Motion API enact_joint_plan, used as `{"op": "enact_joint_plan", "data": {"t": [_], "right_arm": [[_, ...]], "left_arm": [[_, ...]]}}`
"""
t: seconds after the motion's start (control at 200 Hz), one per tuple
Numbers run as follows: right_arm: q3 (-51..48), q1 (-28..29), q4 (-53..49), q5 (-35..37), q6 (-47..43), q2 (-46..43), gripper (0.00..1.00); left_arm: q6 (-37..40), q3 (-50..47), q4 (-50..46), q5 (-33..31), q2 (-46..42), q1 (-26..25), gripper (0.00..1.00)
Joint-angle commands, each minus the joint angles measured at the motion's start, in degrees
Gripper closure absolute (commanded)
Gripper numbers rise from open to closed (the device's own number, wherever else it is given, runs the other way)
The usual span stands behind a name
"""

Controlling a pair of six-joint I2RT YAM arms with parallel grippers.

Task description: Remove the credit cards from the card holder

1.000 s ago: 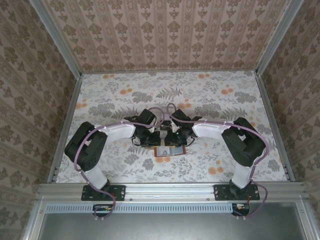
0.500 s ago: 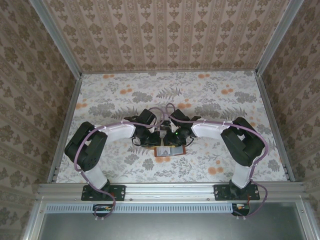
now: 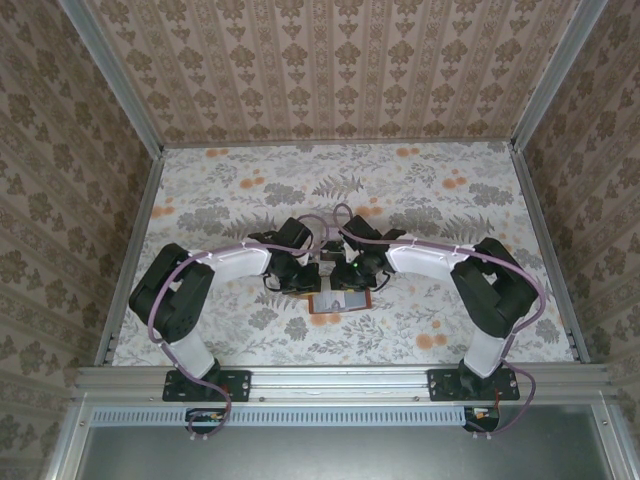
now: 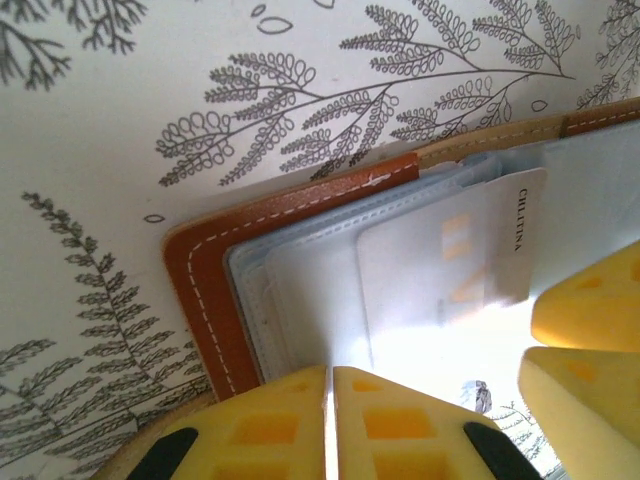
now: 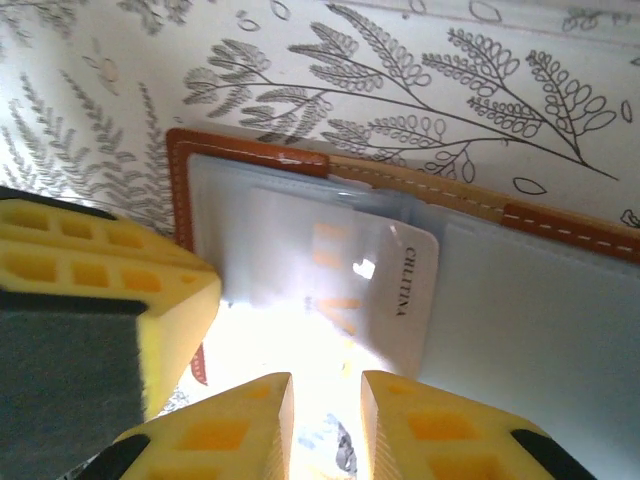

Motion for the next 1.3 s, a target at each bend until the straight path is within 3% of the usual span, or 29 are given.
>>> {"op": "enact_joint_plan", "data": {"t": [0.0, 0.505, 0.8, 1.295], "right_arm": [[0.12, -0.13, -1.6, 0.23, 0.2, -2.64, 0.73], [-1.68, -1.91, 0.84, -2.13, -0.68, 1.6, 0.73], [-1.95, -1.99, -1.27, 0.87, -1.91, 2.76, 0.7], [-5.91, -3.25, 9.35, -10.04, 3.21, -0.59, 0.78]], "left_arm": [[1.08, 1.83, -2.66, -0.79, -2.78, -0.36, 0.89], [0.08, 3.23, -1.23, 1.06, 0.51, -2.86, 0.91], [0.88, 2.3, -2.38, -0.08, 2.78, -2.43, 0.91], [1.77, 2.28, -3.27, -0.78, 3.93, -2.1, 0.91]]}}
